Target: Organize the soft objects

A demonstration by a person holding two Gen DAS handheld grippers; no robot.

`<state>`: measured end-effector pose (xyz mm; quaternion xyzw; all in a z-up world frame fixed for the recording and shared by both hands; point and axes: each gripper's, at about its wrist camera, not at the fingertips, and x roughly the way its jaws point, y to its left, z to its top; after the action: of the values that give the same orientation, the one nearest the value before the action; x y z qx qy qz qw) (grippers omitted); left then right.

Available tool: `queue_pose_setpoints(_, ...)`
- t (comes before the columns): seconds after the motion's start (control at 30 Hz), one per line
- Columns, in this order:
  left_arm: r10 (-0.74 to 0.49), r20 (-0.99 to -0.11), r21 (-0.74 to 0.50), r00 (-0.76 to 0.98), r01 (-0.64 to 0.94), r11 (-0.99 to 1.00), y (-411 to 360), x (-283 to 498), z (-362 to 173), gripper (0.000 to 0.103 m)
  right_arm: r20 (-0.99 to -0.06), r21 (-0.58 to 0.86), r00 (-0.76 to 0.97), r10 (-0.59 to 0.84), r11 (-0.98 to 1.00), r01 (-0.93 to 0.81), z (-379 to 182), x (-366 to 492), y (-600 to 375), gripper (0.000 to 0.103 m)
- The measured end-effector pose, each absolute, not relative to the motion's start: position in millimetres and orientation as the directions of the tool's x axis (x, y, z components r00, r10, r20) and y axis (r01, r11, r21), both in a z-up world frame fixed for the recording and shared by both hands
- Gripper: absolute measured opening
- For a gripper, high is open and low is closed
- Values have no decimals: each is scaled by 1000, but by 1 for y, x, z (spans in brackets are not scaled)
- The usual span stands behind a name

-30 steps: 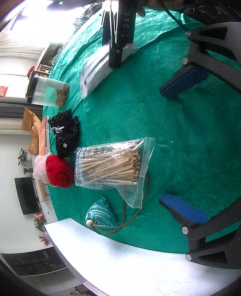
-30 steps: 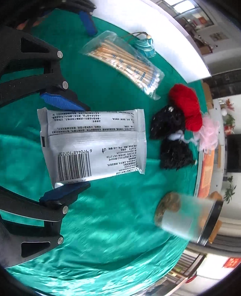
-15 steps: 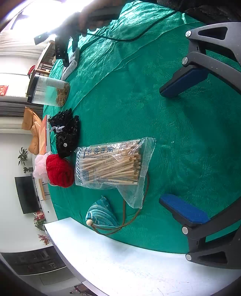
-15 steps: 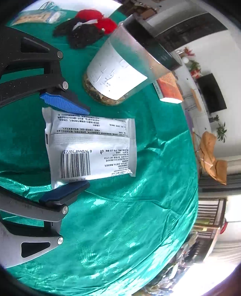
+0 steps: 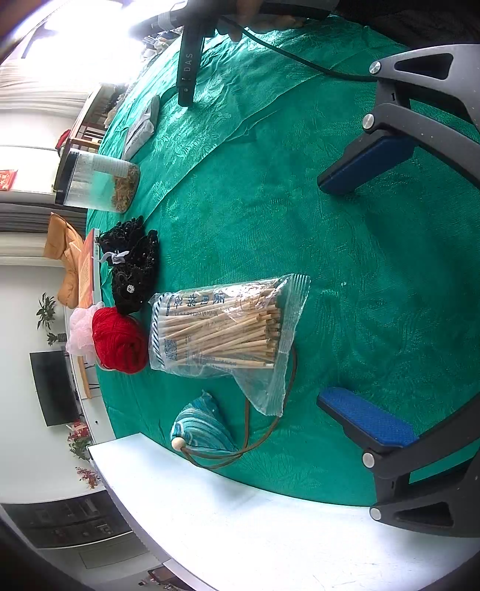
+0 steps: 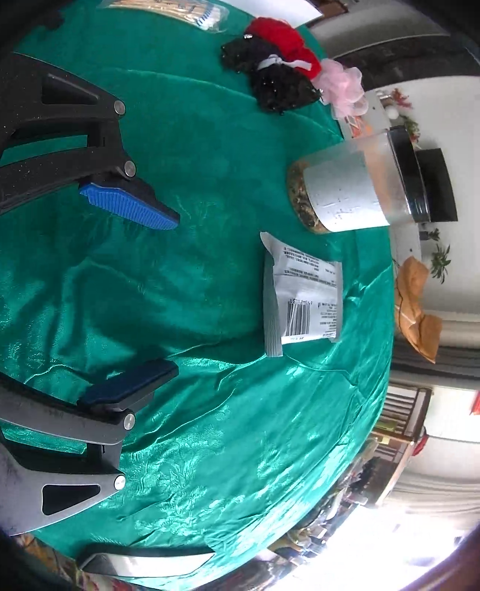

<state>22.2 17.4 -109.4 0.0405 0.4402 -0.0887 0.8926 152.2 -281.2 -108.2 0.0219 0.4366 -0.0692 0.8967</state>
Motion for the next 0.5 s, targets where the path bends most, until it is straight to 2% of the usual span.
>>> queue_pose_setpoints(0.13, -123, -793, -6, 597, 194, 981, 17, 22, -109, 103, -791, 0, 604, -94, 988, 154, -109, 151, -285, 85)
queue_pose_setpoints(0.5, -123, -793, -6, 597, 194, 981, 17, 22, -109, 103, -792, 11, 604, -85, 988, 154, -109, 149, -282, 88)
